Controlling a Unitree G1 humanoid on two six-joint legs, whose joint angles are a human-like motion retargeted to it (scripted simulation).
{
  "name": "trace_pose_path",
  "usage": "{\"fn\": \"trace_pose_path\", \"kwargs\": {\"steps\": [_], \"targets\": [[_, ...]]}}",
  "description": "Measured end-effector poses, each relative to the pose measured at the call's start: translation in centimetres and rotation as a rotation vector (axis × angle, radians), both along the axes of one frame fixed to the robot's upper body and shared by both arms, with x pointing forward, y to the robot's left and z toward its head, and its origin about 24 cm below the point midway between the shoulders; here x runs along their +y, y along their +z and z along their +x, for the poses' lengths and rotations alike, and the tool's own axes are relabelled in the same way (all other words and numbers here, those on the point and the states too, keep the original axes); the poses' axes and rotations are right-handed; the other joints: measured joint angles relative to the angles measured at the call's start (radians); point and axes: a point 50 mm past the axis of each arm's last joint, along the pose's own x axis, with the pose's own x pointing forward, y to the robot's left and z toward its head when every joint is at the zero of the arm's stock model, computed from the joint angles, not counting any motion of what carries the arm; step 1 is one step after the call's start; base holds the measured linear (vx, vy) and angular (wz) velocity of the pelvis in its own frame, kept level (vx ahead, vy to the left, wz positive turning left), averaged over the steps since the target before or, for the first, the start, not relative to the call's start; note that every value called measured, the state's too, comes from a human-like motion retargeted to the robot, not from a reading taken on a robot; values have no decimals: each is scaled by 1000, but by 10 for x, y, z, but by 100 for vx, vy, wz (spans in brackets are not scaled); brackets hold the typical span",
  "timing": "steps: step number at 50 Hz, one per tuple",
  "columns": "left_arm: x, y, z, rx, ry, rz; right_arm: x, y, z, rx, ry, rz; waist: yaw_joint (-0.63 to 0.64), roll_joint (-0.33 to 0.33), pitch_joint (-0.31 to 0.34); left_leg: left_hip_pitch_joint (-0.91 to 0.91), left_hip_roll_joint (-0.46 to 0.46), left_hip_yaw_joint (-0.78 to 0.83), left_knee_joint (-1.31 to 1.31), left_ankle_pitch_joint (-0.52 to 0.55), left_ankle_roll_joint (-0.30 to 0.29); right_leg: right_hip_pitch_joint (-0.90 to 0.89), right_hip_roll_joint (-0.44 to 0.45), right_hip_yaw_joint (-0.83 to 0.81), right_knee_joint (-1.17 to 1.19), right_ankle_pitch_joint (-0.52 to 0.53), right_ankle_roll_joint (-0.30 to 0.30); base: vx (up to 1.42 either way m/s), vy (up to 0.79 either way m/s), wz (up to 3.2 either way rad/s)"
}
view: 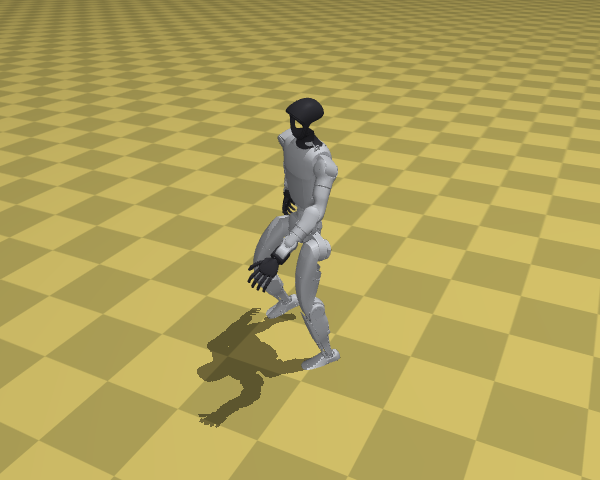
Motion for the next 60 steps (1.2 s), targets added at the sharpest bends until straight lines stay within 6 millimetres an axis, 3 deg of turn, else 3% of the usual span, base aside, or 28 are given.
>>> {"fn": "trace_pose_path", "kwargs": {"steps": [3, 5, 8, 10, 12, 13, 15, 17, 20, 22, 25, 28, 30, 32, 35, 39, 43, 45, 46, 49, 53, 57, 60], "targets": [[-16, 68, 47, -174, -72, 42, 16, 16, -79, 212, -99, 121, -124, -25, -3, -38, 18, -110, 21, -34, 8, 32, 64, 233, -300, -37, 53, 20, -63, 192], [-29, 117, 70, -319, -67, -9, 28, 26, -111, 301, -185, 164, -165, -65, 5, -36, -3, -174, -48, 12, 23, 51, 52, 377, -494, -6, 111, 10, -69, 124], [-52, 178, 86, -545, -68, -206, 53, 40, -148, 377, -326, 186, -179, -60, 50, -67, 55, -235, 28, -40, 5, 106, 84, 370, -644, 26, 132, 13, -84, 74], [-64, 210, 88, -668, -74, -392, 59, 44, -157, 403, -343, 196, -157, -18, 88, -96, 125, -251, 128, -96, -15, 131, 142, 342, -668, -1, 132, 8, -82, -16], [-72, 233, 84, -778, -79, -559, 53, 34, -140, 400, -232, 208, -123, 23, 128, -111, 192, -261, 196, -117, -10, 130, 220, 344, -659, -24, 132, 6, -67, -81], [-72, 234, 81, -806, -79, -617, 44, 28, -126, 392, -137, 207, -109, 39, 138, -104, 215, -265, 211, -116, 4, 128, 254, 354, -658, -18, 132, 7, -55, -111], [-62, 224, 68, -858, -62, -684, 12, 13, -74, 312, 85, 134, -101, 60, 157, -68, 243, -278, 197, -93, 17, 125, 318, 380, -663, 22, 132, 9, -47, -121], [-48, 197, 52, -860, -54, -640, -16, 4, 0, 93, 192, -9, -113, 53, 166, -30, 242, -287, 173, -60, 4, 130, 355, 402, -663, 49, 132, 12, -37, -89], [-26, 139, 27, -711, -70, -421, -34, 13, 115, -380, 20, -158, -140, 26, 167, -23, 225, -217, 180, -11, -6, 143, 345, 419, -675, 51, 132, 10, -16, -31], [-12, 87, 9, -481, -91, -247, -33, 30, 183, -673, -192, -136, -141, 19, 156, -33, 216, -131, 188, 13, -4, 149, 314, 429, -699, 57, 132, 3, -1, -6], [0, -4, -34, -72, -61, -134, -24, 73, 278, -992, -321, -49, -120, 27, 134, -43, 216, -1, 190, 40, -7, 144, 278, 448, -720, 69, 132, 1, 2, -6], [7, -85, -101, 288, 94, -198, -11, 134, 358, -1176, -102, -59, -91, 48, 124, -36, 204, 36, 189, 26, -37, 139, 271, 454, -706, 62, 132, 1, 2, -2], [12, -120, -153, 462, 227, -244, -4, 180, 399, -1261, 104, -135, -62, 66, 129, -22, 161, -18, 187, -17, -63, 143, 271, 457, -691, 56, 132, 1, 10, -1], [19, -139, -199, 561, 351, -264, -1, 225, 426, -1352, 227, -224, -26, 80, 136, -25, 128, -38, 202, -53, -50, 139, 263, 448, -669, 50, 132, -2, 17, 16], [31, -150, -258, 639, 517, -301, -5, 281, 445, -1521, 221, -303, 27, 101, 134, -48, 128, 74, 238, -81, 36, 151, 220, 414, -675, 49, 132, -5, 28, 58], [47, -148, -312, 628, 773, -395, -21, 321, 446, -1713, 32, -275, 101, 124, 111, -49, 147, 260, 194, -105, 122, 135, 180, 307, -661, 90, 132, -6, 33, 83], [55, -144, -369, 609, 1092, -431, -33, 316, 436, -1740, -68, -272, 157, 140, 119, 6, 57, 234, 99, -78, 132, 34, 82, 153, -434, 177, 111, -11, 66, 64], [56, -141, -388, 600, 1220, -417, -29, 302, 433, -1698, -38, -275, 201, 153, 128, 22, 40, 236, 63, -63, 105, -41, 36, -21, -306, 204, 18, -16, 58, -4], [56, -141, -394, 603, 1262, -411, -25, 293, 432, -1657, 6, -280, 230, 154, 134, 32, 27, 252, 42, -56, 91, -76, 15, -106, -252, 176, 6, -18, 53, -28], [54, -144, -398, 623, 1333, -397, -14, 260, 428, -1494, 184, -282, 305, 136, 165, 59, -46, 279, -33, -19, 71, -149, 23, -245, -238, 109, 53, -18, 48, -19], [39, -153, -386, 651, 1298, -505, -8, 208, 414, -1197, 406, -252, 350, 141, 195, 74, -140, 260, -89, 13, 57, -115, 151, -410, -532, 144, 103, -17, 44, 38], [29, -159, -352, 704, 1038, -641, -14, 166, 390, -958, 438, -177, 276, 139, 212, 71, -244, 133, -125, 42, 66, -89, 285, -451, -724, 130, 126, -12, 44, 174], [37, -154, -312, 758, 720, -583, -20, 139, 366, -876, 383, -123, 200, 129, 209, 73, -312, 6, -158, 73, 91, -112, 376, -388, -699, 135, 132, -2, 41, 219]]}}
